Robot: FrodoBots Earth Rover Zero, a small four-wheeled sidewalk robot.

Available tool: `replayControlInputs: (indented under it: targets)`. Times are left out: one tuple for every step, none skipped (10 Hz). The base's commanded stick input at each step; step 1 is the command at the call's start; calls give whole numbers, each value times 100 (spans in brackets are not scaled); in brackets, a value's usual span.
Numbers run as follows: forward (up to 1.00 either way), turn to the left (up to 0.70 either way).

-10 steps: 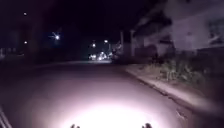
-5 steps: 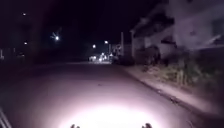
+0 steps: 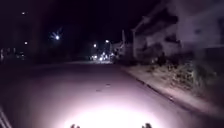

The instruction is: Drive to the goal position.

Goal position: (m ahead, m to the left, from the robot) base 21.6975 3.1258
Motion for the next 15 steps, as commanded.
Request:
replayControlInputs:
  targets:
    - [70,22]
    - [70,0]
    - [70,0]
    - [70,0]
    - [70,0]
    - [70,0]
    - [70,0]
    - [70,0]
    - [70,0]
    - [70,0]
    - [70,0]
    - [70,0]
    - [70,0]
    - [70,0]
    - [70,0]
